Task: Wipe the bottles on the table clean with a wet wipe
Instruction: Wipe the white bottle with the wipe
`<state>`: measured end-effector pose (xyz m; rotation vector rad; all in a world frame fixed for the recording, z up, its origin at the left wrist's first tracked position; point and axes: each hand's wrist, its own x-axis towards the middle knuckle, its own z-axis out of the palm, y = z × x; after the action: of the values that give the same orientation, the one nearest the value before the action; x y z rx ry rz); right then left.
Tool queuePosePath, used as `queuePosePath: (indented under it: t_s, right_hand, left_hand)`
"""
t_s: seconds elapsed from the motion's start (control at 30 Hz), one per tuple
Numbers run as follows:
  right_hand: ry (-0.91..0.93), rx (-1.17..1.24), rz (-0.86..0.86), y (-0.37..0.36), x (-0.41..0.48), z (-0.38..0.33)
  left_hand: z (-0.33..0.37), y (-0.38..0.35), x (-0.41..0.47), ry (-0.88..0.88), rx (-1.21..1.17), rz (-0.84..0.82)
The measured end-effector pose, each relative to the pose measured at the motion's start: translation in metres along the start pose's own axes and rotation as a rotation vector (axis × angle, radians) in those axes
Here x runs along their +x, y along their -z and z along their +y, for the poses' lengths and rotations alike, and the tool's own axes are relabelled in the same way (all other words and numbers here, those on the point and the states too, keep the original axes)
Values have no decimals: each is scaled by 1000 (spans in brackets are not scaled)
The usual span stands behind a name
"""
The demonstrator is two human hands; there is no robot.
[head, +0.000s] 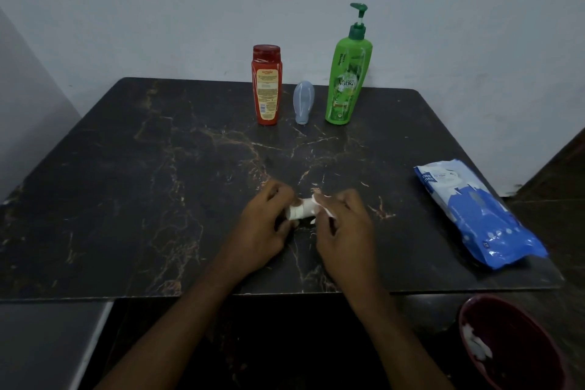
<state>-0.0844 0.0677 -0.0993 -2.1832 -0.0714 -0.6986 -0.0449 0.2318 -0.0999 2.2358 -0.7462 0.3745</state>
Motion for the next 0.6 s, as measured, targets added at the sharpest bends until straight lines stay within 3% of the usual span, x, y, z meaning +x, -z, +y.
queuePosePath:
  t_s: [0.23, 0.33, 0.47, 0.6]
  right_hand:
    - [89, 25, -109, -7, -9, -5]
    - [75, -5, -76, -10, -11, -4]
    - [-23, -17, 11, 2, -4, 10]
    - [-240, 4, -24, 23, 8, 33]
  left_hand:
    - [-2, 2, 1, 75, -228, 51]
    - [-3, 2, 1, 141, -268, 43]
    - [-5, 4, 2, 209, -237, 29]
    - [-8, 3, 2, 175, -182, 20]
